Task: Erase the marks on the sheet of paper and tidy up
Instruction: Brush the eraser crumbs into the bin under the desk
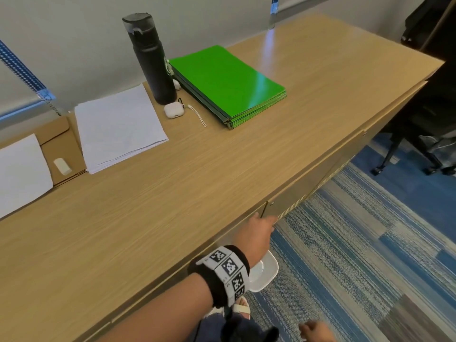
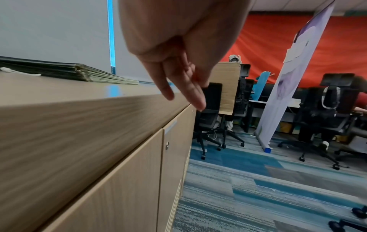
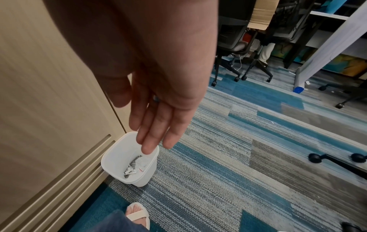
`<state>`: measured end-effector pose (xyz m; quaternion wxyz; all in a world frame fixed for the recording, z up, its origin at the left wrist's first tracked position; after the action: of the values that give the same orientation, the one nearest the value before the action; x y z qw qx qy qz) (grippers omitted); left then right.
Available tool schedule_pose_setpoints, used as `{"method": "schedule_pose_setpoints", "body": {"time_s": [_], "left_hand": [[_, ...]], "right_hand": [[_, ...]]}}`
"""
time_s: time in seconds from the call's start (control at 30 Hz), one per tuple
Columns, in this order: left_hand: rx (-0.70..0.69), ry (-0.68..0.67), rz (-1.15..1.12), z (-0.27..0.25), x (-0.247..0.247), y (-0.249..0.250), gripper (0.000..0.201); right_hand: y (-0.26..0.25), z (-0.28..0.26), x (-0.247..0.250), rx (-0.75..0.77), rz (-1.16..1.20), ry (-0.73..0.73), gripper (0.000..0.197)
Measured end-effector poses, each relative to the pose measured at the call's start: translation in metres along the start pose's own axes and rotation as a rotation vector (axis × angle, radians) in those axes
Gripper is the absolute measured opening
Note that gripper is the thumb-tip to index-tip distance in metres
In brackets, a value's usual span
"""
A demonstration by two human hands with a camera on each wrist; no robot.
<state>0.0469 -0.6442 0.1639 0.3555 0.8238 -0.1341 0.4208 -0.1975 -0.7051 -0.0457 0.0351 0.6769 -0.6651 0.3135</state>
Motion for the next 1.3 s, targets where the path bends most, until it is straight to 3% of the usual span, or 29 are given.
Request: {"method": "schedule_pose_setpoints", "body": {"time_s": [0.03,0.17,0.27,0.37,0.5,0.6,0.67,0.77,0.87,0.9,0.97,1.03,1.1,1.17,1.3], "left_hand": [[0.002,0.036,-0.010,0.002,0.004,-0.002,0.025],[-0.041,0.044,-0.012,0.009,0.005,-0.012,0.021],[-0.103,0.128,0.033,0.005,0.009,-0.011,0.041],[-0.013,0.250,0.140,0.003,0.026,-0.014,0.053],[0.270,0.081,0.289,0.018,0.047,-0.036,0.069],[0.337,-0.088,0.376,0.034,0.057,-0.053,0.075],[0.302,-0.208,0.406,0.035,0.054,-0.057,0.078],[0.123,-0.348,0.430,0.018,0.039,-0.045,0.080],[-0.061,-0.485,0.288,-0.007,0.032,-0.023,0.069],[-0.088,-0.462,0.197,-0.012,0.034,-0.019,0.064],[-0.077,-0.225,0.093,-0.017,0.038,-0.022,0.057],[0.080,0.020,0.162,-0.015,0.038,-0.034,0.062],[0.352,0.019,0.239,-0.014,0.032,-0.048,0.072],[0.434,-0.076,0.324,-0.016,0.020,-0.054,0.081],[0.038,-0.170,0.445,-0.021,-0.012,-0.037,0.080]], "right_hand": [[0.002,-0.001,-0.001,-0.008,0.003,-0.008,0.024],[0.015,0.000,-0.002,-0.033,0.010,-0.010,0.022],[0.023,-0.001,-0.001,-0.033,0.008,-0.022,0.020],[0.024,-0.004,-0.001,-0.037,0.022,0.006,0.022],[0.024,-0.008,-0.002,-0.041,0.058,0.023,0.031],[0.023,-0.011,-0.002,-0.034,0.070,0.045,0.031],[0.023,-0.012,-0.002,-0.018,0.048,0.036,0.028],[0.027,-0.010,-0.005,-0.019,0.035,-0.001,0.024],[0.026,-0.007,-0.003,-0.032,0.030,-0.011,0.021],[0.025,-0.006,-0.002,-0.035,0.033,-0.006,0.022],[0.024,-0.006,-0.001,-0.036,0.017,0.016,0.023],[0.021,-0.006,-0.001,-0.032,0.014,0.043,0.020],[0.020,-0.005,-0.001,-0.029,0.004,0.042,0.020],[0.016,-0.003,-0.001,-0.030,0.001,0.026,0.022],[0.012,-0.001,0.001,-0.028,0.005,0.028,0.022]]}}
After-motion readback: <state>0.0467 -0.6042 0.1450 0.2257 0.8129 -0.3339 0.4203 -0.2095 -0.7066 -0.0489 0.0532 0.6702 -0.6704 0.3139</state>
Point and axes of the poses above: each hand's wrist, its own z-axis towards the middle knuckle, its own x-axis out of the back of the hand, y = z × x, the point moved 1 cm from there along z, towards the middle knuckle, and after that the axes turned 10 degrees about x, right-handed, at the moved point
